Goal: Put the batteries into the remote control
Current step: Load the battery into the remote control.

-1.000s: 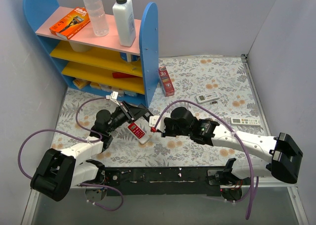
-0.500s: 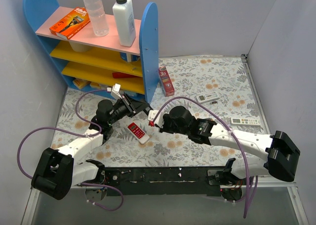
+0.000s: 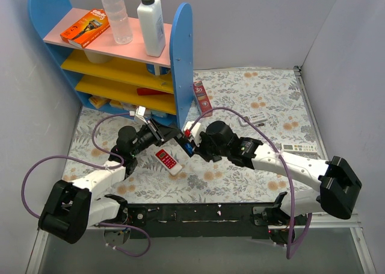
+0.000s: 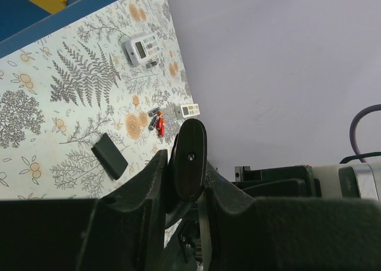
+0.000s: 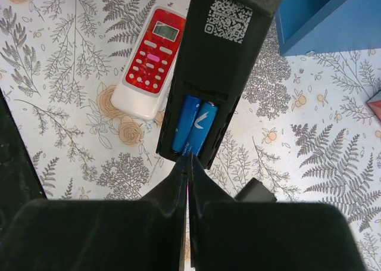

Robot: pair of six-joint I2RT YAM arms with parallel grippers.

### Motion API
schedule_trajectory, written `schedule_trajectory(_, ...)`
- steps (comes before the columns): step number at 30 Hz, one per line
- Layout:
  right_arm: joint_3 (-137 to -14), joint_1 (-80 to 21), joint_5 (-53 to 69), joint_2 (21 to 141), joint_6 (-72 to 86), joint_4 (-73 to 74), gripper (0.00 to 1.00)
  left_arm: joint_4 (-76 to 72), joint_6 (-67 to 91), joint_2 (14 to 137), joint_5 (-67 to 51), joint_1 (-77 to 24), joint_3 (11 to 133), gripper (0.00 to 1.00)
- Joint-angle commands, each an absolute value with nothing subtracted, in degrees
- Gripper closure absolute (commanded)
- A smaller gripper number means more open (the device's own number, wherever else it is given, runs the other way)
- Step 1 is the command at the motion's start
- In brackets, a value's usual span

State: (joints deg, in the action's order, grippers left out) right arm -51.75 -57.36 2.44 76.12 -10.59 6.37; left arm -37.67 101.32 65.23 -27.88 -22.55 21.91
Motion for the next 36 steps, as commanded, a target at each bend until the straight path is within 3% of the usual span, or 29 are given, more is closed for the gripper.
schedule_trajectory(1,-52.5,-55.7,1.1,75.8,-5.5,-1.1,0.99,-45.4,114.8,61.0,-44.0,-25.4,21.9,1.0)
schedule_trajectory(11,-52.8,-55.5,5.4,69.3,-9.1,7.0,0.87,-24.7,97.4,57.0,-33.6,-25.0,23.9,1.0)
schedule_trajectory(22,-55.2,-55.5,10.0,64.3,-11.6,15.0,0.72,-24.7,96.4,57.8,-29.6,-24.9,23.4,1.0)
schedule_trajectory(25,-55.9,-55.5,9.8,62.6,-9.8,16.3,0.59,-25.9,97.2,57.8,-29.7,-25.0,22.8,1.0)
schedule_trajectory(26,-55.7,-55.4,9.9,62.1,-9.1,16.6,0.49,-26.7,98.2,57.7,-29.9,-24.9,22.3,1.0)
schedule_trajectory(29,-54.3,-53.6,12.6,60.8,-5.8,17.1,0.34,-31.9,100.5,57.7,-31.2,-25.0,20.2,1.0)
schedule_trajectory(36,-46.8,-46.8,25.8,57.8,6.7,8.6,0.23,-44.7,107.8,58.3,-35.1,-24.9,16.7,1.0)
